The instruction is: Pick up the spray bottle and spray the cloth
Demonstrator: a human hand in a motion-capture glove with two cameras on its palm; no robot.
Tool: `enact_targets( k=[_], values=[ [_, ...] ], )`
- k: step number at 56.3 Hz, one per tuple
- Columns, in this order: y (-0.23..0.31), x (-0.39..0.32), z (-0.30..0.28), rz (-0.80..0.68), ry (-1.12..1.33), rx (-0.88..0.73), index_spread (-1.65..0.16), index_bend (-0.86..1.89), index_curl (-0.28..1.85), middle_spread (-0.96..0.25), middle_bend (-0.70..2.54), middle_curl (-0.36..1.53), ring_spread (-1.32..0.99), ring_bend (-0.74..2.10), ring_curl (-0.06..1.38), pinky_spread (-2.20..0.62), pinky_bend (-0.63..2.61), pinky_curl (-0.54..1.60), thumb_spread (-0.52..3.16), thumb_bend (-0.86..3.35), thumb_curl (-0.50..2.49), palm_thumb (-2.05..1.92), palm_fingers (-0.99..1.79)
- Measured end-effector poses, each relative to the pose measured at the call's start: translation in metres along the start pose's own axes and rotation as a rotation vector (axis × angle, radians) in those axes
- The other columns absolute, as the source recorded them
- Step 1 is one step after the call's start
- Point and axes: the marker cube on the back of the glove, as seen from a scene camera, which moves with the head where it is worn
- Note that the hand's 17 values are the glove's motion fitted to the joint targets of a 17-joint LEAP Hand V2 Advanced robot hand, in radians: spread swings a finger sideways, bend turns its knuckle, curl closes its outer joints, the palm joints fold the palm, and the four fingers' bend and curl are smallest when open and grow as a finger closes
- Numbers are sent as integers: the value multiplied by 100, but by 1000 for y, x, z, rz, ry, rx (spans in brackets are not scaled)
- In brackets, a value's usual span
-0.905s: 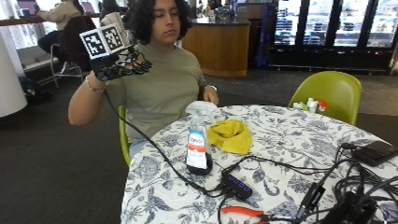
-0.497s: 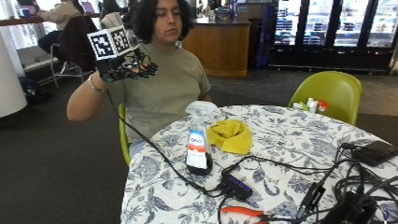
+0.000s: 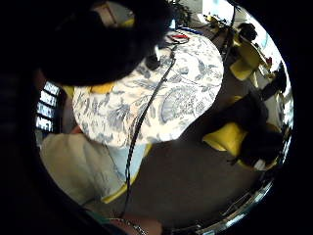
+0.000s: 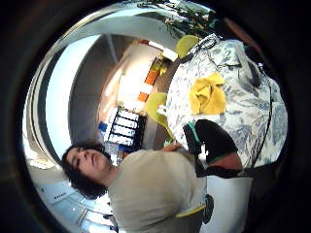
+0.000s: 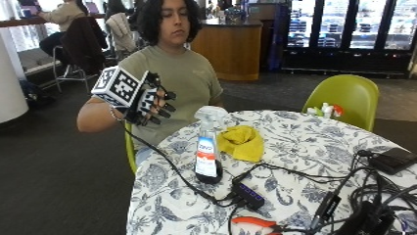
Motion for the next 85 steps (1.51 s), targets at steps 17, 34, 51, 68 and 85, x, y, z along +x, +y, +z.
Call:
enact_targets(
  k=[17,34,51,68,85],
  values=[
    [-95,65,26,216,-257,235,-33,12,21,0,23,36,-6,45,33,13,41,36,107,3,37,80,67],
    [-150,83,39,190,-310,415,-29,38,33,-13,46,50,-16,72,48,-13,71,50,105,9,52,100,144],
    [-142,80,43,210,-344,369,-26,74,57,-22,81,75,-21,99,66,-14,94,70,111,10,66,100,117],
    [-71,70,31,142,-376,203,-28,41,54,-7,53,63,-9,60,54,5,45,56,117,-2,63,83,24],
    [3,62,5,115,-210,234,-38,17,37,-2,30,45,-10,38,35,20,24,36,103,-5,50,69,21]
  ],
)
